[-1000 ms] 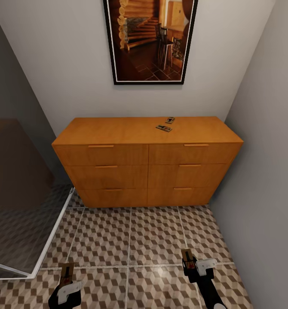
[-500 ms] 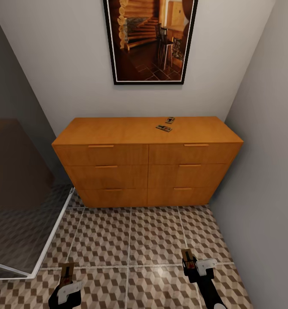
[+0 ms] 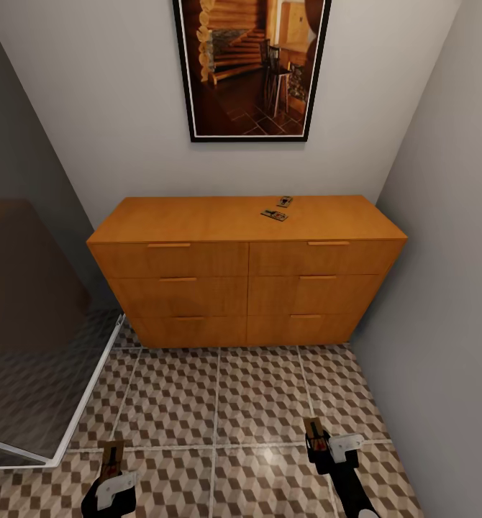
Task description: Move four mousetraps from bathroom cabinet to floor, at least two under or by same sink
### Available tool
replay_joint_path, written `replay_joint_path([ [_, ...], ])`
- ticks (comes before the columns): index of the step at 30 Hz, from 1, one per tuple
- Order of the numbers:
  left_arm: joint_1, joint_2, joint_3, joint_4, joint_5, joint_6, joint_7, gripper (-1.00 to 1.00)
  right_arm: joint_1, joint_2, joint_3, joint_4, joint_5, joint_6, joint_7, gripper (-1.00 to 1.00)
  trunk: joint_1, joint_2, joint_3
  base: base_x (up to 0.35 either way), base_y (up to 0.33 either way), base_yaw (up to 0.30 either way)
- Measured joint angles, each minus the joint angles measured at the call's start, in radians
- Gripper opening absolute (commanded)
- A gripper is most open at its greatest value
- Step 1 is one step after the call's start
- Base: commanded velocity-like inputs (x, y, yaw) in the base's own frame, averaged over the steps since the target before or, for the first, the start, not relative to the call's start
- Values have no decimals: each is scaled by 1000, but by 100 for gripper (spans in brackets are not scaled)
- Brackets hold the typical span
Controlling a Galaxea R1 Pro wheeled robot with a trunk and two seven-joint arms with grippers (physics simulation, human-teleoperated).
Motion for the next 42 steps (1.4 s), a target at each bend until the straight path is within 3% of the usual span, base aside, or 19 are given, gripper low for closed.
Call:
replay_joint_path([
  [10, 0, 0, 0, 0, 0, 0, -2, -100, 45, -3, -22, 1, -11, -6, 0, -100, 0, 0, 0, 0, 0, 0],
  [14, 0, 0, 0, 1, 0, 0, -3, -100, 65, -2, -25, 2, -10, -40, 0, -100, 0, 0, 1, 0, 0, 33],
  [42, 0, -2, 0, 1, 0, 0, -3, -100, 70, -1, -23, 2, -7, -49, 0, -100, 0, 0, 42, 0, 0, 106],
])
